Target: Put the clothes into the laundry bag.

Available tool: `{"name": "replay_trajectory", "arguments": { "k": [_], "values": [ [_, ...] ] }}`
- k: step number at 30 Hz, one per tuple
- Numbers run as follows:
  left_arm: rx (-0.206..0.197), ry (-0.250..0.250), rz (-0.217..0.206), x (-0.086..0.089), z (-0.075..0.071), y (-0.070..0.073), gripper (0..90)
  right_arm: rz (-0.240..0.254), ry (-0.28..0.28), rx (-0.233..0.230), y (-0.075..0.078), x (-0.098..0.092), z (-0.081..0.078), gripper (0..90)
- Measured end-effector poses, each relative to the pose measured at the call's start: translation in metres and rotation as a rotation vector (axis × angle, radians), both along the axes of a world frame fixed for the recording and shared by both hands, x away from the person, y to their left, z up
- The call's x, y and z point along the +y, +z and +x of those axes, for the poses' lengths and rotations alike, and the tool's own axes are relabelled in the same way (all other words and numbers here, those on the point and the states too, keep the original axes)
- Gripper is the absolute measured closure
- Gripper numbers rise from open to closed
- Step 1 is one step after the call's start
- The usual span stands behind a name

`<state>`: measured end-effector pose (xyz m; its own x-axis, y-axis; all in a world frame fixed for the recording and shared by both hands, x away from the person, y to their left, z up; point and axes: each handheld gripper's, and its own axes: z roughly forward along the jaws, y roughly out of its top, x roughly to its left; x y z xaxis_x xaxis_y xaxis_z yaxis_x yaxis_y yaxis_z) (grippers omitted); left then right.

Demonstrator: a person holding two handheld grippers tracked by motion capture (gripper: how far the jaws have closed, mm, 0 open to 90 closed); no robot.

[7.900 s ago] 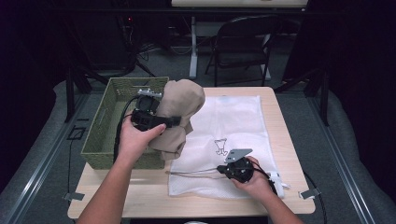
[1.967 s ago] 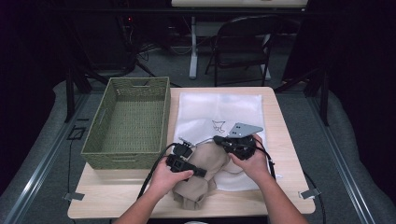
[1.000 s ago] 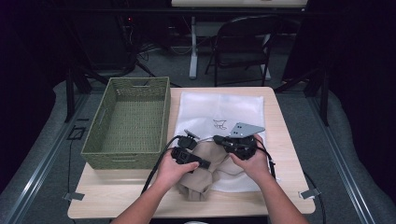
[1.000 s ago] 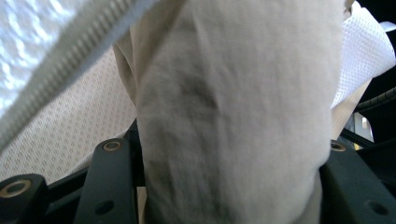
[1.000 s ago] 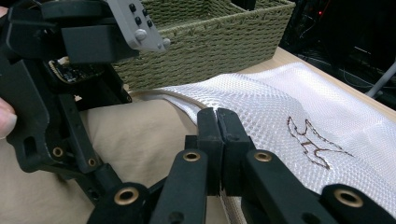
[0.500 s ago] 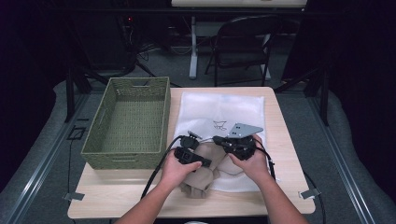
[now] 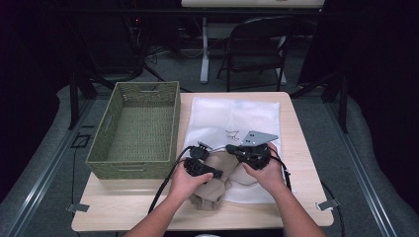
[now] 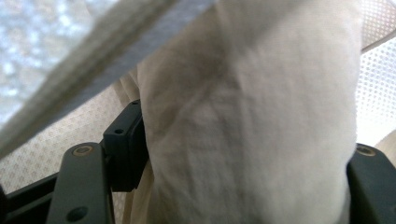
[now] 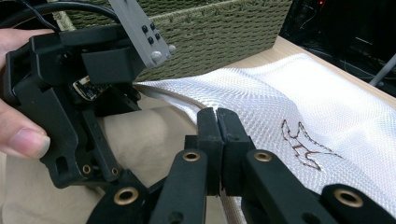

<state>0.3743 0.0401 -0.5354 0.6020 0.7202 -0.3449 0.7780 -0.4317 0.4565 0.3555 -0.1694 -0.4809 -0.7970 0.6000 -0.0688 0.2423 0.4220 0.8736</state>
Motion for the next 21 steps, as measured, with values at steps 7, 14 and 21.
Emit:
{"name": "replay_trajectory", "arguments": {
  "k": [7,14,21],
  "values": [
    [0.000,-0.006,0.001,0.0000,0.0004,-0.0011,32.5,-0.003,-0.001,0.004,-0.0009,0.0000,0.0001,88.8],
    [0.000,-0.003,0.000,-0.0005,0.0004,-0.0017,32.1,-0.005,-0.001,0.007,-0.0018,0.0001,-0.0002,88.8],
    [0.010,0.003,-0.008,-0.0029,-0.0007,-0.0011,25.1,-0.010,0.002,0.008,-0.0032,0.0009,-0.0001,88.8]
  ]
}}
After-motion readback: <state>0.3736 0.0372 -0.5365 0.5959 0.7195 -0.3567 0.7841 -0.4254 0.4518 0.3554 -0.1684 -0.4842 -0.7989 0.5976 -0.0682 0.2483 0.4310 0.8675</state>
